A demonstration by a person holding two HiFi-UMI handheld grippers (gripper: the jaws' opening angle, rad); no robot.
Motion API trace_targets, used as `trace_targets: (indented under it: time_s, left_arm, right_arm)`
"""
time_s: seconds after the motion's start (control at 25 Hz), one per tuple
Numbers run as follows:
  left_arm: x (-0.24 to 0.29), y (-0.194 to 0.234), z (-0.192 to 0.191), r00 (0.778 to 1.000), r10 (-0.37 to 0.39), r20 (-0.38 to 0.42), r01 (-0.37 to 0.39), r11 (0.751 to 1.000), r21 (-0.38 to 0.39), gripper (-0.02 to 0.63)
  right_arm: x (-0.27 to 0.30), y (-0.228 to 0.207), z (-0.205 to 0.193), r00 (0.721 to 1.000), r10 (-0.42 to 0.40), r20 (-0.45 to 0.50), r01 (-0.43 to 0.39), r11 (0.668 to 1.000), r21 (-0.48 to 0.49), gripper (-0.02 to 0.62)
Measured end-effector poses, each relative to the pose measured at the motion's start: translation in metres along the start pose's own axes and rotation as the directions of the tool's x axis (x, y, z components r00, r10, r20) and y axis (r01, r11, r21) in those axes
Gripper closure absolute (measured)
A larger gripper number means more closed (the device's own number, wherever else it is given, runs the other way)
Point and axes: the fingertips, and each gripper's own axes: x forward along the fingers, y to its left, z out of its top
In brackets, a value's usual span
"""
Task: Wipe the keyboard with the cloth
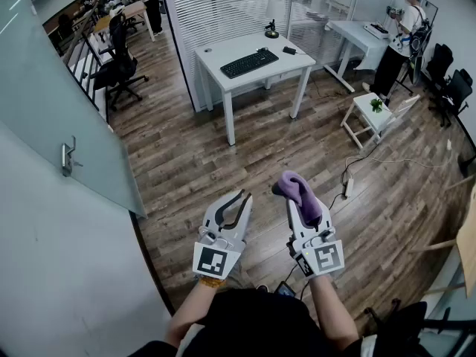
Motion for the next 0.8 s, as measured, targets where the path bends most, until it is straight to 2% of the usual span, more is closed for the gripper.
trace_targets:
  time_s: [0.12, 0.32, 0.48, 0.8]
  left_arm:
    - [0.014, 0.039, -0.004, 1.0, -0.009, 0.0, 0.009, 0.999, -0.03, 0.549]
    - [0.035, 0.101, -0.016, 0.999, -0.04, 0.004, 0.04, 0.998, -0.048, 0.55]
    - [0.049, 0.144, -0.034, 0.998, -0.056, -0.006, 0.055, 0.996, -0.065, 0.551]
    - [0.096, 0.195, -0.071, 0.997, -0.074, -0.019, 0.072, 0.994, -0.086, 0.551]
  right_arm:
    - [0.041, 0.002, -0.007, 1.0, -0.004, -0.014, 0.005, 0.998, 0.07, 0.525]
    - [0.104, 0.004, -0.018, 0.998, -0.03, -0.047, 0.034, 0.994, 0.104, 0.525]
    - [0.145, 0.005, -0.032, 0.995, -0.056, -0.08, 0.063, 0.994, 0.093, 0.523]
    - [0.214, -0.022, -0.071, 0.981, -0.064, -0.184, 0.086, 0.99, 0.113, 0.523]
